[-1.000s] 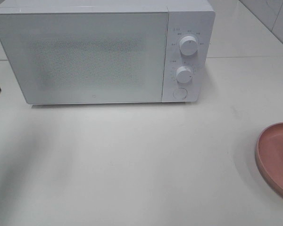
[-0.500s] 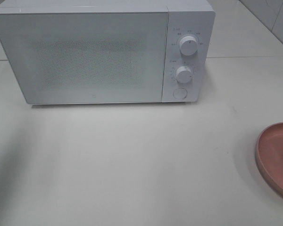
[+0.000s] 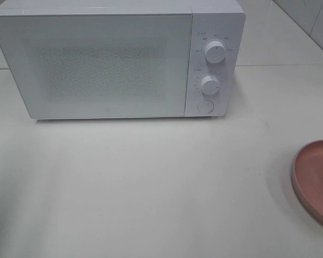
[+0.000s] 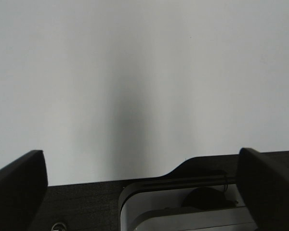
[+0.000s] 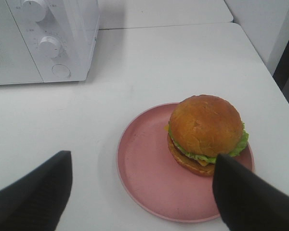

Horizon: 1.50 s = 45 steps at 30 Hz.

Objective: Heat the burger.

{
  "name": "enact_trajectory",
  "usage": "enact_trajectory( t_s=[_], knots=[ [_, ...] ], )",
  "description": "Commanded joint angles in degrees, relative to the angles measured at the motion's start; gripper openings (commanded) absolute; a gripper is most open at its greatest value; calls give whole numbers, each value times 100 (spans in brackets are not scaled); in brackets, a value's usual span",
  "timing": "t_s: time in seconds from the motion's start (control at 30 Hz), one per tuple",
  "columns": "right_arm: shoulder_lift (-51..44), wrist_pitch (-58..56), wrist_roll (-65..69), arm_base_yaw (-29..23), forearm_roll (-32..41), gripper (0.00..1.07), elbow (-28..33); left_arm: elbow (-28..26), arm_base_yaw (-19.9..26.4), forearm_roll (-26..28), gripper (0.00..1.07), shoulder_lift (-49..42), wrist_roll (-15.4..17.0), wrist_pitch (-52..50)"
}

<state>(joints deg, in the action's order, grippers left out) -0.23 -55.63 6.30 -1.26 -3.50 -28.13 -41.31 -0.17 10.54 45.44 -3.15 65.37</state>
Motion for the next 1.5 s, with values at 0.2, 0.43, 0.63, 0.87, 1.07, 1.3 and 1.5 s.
enact_trajectory(
  t_s=[0.2, 0.43, 0.63, 0.87, 1.07, 1.3, 1.5],
  knots=[
    [-155, 46, -17, 40, -23, 76, 11, 1169, 17, -172, 100, -1255, 17, -401],
    [-155, 46, -17, 40, -23, 76, 11, 1186, 17, -275, 100, -1879, 40, -418],
    [-155, 46, -23, 40, -23, 76, 11, 1186, 17, -201, 100, -2384, 40, -424],
    [-155, 46, -23, 40, -23, 76, 11, 1186, 46, -212, 100, -3157, 40, -424],
    [-155, 46, -23, 40, -23, 76, 11, 1186, 46, -212, 100, -3919, 40, -424],
    [-155, 46, -23, 40, -23, 76, 11, 1186, 46, -212, 100, -4549, 40, -424],
    [-155, 46, -23, 40, -23, 76, 11, 1186, 46, -212, 100, -4704, 40, -424]
  ],
)
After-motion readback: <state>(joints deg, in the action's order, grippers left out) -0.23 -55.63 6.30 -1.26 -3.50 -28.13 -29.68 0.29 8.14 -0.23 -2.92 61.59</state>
